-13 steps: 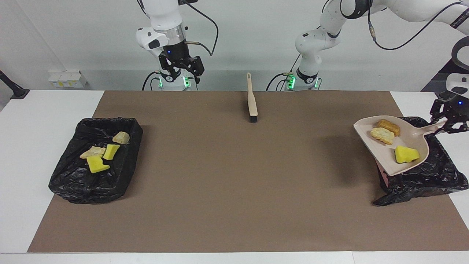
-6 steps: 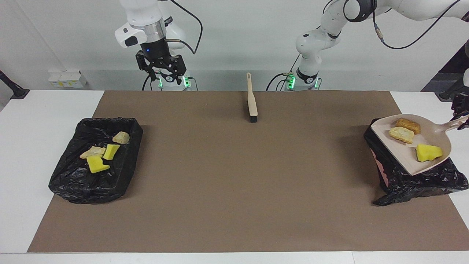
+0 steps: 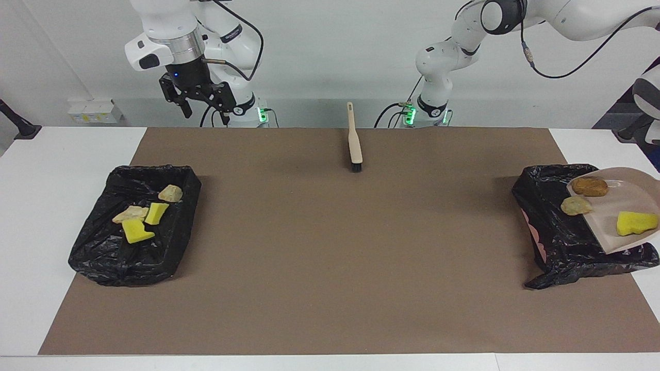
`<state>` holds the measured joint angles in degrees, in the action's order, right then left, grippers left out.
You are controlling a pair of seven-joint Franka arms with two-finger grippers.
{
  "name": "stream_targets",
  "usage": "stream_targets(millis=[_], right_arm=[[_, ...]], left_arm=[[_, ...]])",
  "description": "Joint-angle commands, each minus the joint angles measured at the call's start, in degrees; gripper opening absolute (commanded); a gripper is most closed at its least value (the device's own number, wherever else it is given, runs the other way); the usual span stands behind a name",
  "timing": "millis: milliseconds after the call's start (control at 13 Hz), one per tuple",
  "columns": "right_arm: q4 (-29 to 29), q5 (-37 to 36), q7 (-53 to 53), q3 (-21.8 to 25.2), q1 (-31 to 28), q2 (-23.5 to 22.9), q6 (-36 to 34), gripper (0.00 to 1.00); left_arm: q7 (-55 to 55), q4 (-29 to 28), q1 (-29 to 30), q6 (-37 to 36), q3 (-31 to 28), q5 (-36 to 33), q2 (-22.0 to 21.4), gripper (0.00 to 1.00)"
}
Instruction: Sweep and dump trash in bin
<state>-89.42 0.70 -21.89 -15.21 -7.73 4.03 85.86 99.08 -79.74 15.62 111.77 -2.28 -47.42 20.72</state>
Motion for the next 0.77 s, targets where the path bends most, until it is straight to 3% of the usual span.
stream_targets(millis=[0, 154, 231, 692], right_arm=[[1.4, -1.0, 2.2, 3.6, 2.3, -1.6, -0.3, 1.0], [2.2, -1.4, 2.3, 10.3, 8.2, -1.8, -0.7, 1.0], [2.3, -1.5, 2.6, 11.2, 9.0, -2.1, -0.9, 1.0], [2.2, -4.7, 2.6, 11.5, 9.6, -2.1, -1.0, 1.0]], left_arm=[[-7.6, -9.5, -2.9, 2.4, -0.7, -10.0, -6.7, 0.0], [-13.5, -12.4, -4.0, 1.3, -0.7, -15.0, -8.4, 0.0], [-14.9, -12.6, -5.1, 0.0, -0.7, -17.9, -8.6, 0.0], [-18.8, -12.5, -11.3, -9.7, -0.8, -31.7, -8.9, 0.0]])
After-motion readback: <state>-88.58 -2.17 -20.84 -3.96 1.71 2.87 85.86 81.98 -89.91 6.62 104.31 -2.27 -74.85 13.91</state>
